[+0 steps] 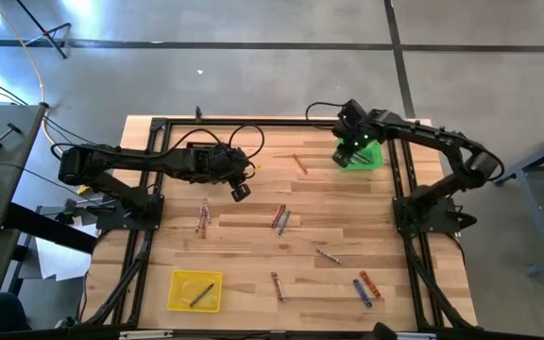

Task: Sort crayons
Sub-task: Put the orange crayon into the black bin

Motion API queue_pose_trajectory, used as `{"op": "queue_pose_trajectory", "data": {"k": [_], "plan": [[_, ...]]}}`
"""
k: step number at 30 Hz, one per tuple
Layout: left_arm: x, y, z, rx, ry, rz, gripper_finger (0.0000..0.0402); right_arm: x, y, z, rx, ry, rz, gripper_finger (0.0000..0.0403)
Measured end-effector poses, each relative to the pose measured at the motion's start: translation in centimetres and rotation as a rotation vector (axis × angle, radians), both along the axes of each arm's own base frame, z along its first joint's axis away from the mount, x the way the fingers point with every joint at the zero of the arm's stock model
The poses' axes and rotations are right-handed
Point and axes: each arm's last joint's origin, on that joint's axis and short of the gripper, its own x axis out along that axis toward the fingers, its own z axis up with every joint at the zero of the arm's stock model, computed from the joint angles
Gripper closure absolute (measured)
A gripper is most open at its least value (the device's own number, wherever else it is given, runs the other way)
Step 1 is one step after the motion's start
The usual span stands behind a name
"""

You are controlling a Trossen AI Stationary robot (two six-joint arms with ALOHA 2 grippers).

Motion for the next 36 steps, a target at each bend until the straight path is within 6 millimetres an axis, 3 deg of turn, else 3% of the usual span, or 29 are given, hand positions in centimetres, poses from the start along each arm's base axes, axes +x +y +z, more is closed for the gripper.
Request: {"op": "queue_pose_trajectory", "data": {"k": [4, 10, 18, 22, 26, 31, 36], "plan": [[0.0, 0.0, 0.0, 0.001, -0.002, 0.0, 0.03, 1.9, 1.3, 0.7, -0.055, -0.088, 0.056, 0.03], [0.0, 0.0, 0.0, 0.001, -0.002, 0.0, 0.03, 4.9, 2.9, 0.5, 0.005, -0.267, 0.21, 0.03], [0.0, 0.0, 0.0, 0.01, 0.015, -0.016, 0.03, 7.2, 2.9, -2.1, -0.024, -0.228, 0.177, 0.03], [-0.1, 0.0, 0.0, 0.018, 0.023, -0.027, 0.03, 7.6, 2.5, -3.4, -0.037, -0.179, 0.126, 0.03], [-0.1, 0.0, 0.0, 0.034, 0.037, -0.052, 0.03, 7.7, 2.3, -3.4, -0.039, -0.189, 0.113, 0.03], [0.5, 0.1, -0.1, 0.079, -0.02, -0.109, 0.03, 6.9, 2.3, -2.1, -0.077, -0.189, 0.105, 0.03], [2.3, 0.2, -0.6, 0.112, -0.166, -0.24, 0.03, 4.8, 2.7, 0.1, -0.154, -0.117, 0.067, 0.03]]}}
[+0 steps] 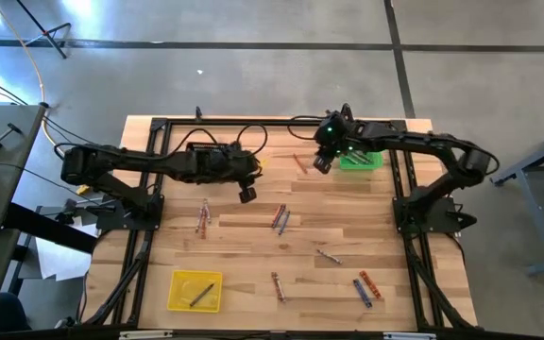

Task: Sort crayons
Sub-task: Put the orange crayon into the black bin

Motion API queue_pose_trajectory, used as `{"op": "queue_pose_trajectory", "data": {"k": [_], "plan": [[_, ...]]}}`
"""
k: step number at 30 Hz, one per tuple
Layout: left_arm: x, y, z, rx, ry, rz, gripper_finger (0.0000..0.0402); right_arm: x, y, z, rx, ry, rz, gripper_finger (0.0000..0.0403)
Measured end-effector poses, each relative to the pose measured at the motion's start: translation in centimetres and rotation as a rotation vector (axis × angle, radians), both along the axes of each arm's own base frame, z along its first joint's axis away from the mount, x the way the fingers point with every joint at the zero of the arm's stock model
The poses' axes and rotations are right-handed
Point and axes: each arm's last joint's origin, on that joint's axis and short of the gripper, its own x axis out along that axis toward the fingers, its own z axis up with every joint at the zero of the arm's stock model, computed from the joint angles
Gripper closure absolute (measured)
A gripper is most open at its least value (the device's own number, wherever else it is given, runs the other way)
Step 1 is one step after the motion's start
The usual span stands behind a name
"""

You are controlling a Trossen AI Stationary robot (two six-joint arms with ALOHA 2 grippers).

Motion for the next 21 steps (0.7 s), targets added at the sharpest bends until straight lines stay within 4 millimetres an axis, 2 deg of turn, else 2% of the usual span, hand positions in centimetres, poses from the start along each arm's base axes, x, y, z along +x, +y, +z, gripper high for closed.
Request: {"op": "queue_pose_trajectory", "data": {"k": [4, 10, 14, 21], "plan": [[1.9, 1.2, -1.8, 0.044, -0.022, -0.03, 0.03, -2.2, 0.8, 2.1, -0.023, 0.037, -0.036, 0.03], [5.3, 4.8, -5.5, 0.09, 0.032, 0.002, 0.03, -5.1, 2.2, 4.9, -0.048, 0.018, -0.081, 0.03], [8.1, 7.1, -6.0, 0.128, 0.106, -0.012, 0.03, -6.4, 3.1, 6.4, -0.071, -0.019, -0.086, 0.03], [11.8, 10.0, -5.3, 0.181, 0.335, -0.188, 0.03, -7.8, 3.9, 7.5, -0.096, -0.046, -0.084, 0.03]]}}
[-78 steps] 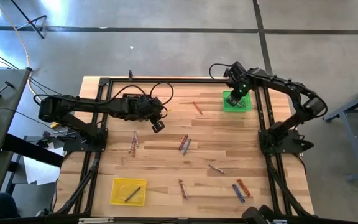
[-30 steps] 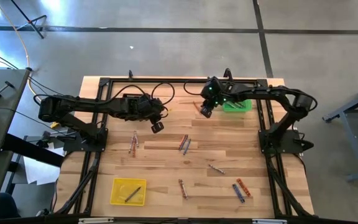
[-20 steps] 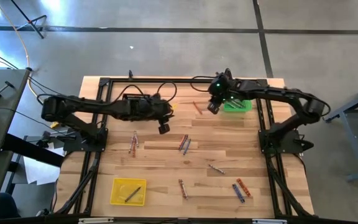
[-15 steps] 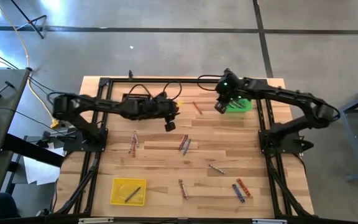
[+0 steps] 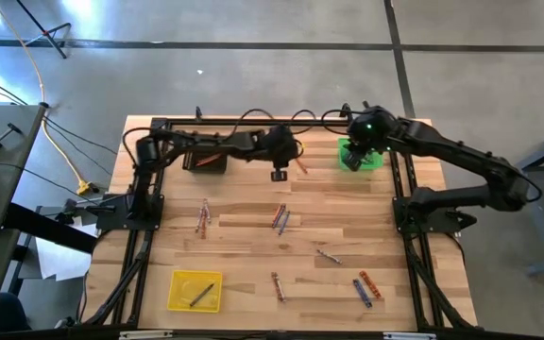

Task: Sort crayons
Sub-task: Put the orange crayon into the black bin

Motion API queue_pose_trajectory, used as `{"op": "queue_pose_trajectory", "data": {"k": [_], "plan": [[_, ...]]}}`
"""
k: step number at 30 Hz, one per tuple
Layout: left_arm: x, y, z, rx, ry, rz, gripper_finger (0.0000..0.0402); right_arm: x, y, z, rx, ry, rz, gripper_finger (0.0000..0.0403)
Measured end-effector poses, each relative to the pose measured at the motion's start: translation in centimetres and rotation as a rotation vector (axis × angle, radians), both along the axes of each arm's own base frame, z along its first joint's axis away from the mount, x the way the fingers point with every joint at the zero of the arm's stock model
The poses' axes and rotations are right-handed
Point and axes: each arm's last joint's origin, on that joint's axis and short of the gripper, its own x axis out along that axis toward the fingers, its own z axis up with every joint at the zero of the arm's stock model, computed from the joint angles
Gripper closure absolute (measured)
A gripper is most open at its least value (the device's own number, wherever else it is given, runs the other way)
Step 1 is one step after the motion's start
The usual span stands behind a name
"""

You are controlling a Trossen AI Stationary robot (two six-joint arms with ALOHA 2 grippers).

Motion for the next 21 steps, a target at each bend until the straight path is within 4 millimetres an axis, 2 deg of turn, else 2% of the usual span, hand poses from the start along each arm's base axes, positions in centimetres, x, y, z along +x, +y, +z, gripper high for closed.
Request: {"op": "queue_pose_trajectory", "data": {"k": [7, 13, 18, 21], "plan": [[2.9, 2.4, -0.5, 0.018, 0.111, -0.13, 0.03, -0.2, 0.1, 0.0, -0.01, 0.018, 0.016, 0.03], [5.4, 4.3, -1.5, 0.027, 0.127, -0.141, 0.03, -0.2, 0.1, 0.0, -0.011, 0.031, 0.026, 0.03], [6.4, 4.8, -3.2, -0.022, 0.197, -0.151, 0.03, -0.3, 0.2, -0.1, -0.006, 0.043, 0.028, 0.03], [6.7, 4.9, -3.0, -0.025, 0.208, -0.151, 0.03, -0.3, 0.2, -0.2, -0.01, 0.054, 0.039, 0.03]]}}
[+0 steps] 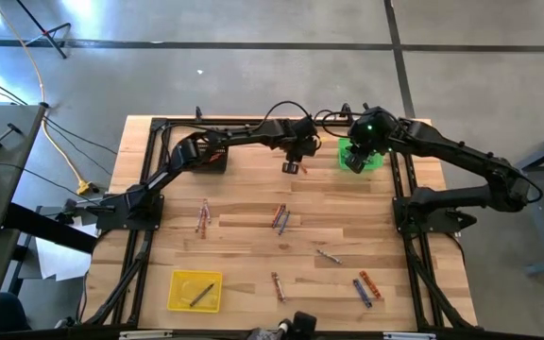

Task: Sort crayons
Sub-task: Put the orange crayon into the black bin

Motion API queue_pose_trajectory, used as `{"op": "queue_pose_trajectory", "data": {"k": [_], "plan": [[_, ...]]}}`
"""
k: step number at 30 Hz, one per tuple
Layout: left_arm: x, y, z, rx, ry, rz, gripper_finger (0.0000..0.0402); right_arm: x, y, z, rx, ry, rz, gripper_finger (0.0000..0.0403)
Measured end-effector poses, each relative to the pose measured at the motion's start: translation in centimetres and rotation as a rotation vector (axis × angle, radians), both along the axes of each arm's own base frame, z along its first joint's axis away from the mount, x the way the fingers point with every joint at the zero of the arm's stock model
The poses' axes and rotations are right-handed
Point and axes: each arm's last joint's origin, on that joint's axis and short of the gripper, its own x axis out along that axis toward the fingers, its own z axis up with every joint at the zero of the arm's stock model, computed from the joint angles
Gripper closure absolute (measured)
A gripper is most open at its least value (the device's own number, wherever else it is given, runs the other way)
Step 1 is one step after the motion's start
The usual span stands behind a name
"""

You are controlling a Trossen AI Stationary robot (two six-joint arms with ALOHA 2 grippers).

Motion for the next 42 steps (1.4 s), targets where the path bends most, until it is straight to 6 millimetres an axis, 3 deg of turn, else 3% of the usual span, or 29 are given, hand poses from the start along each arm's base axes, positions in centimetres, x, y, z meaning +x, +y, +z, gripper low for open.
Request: {"op": "queue_pose_trajectory", "data": {"k": [8, 15, 34, 42], "plan": [[0.0, -0.3, 0.8, 0.004, 0.031, -0.042, 0.03, 0.0, 0.0, 0.0, -0.01, 0.008, 0.015, 0.03], [0.9, -1.9, 1.9, -0.046, -0.023, -0.112, 0.03, 0.0, 0.0, 0.0, -0.01, 0.008, 0.014, 0.03], [1.1, -2.3, 1.9, -0.23, -0.111, 0.076, 0.03, 0.0, 0.0, -0.1, -0.008, 0.017, 0.02, 0.03], [0.9, -2.7, 1.7, -0.231, -0.068, 0.054, 0.03, -0.2, 0.1, -0.2, 0.005, 0.038, 0.021, 0.03]]}}
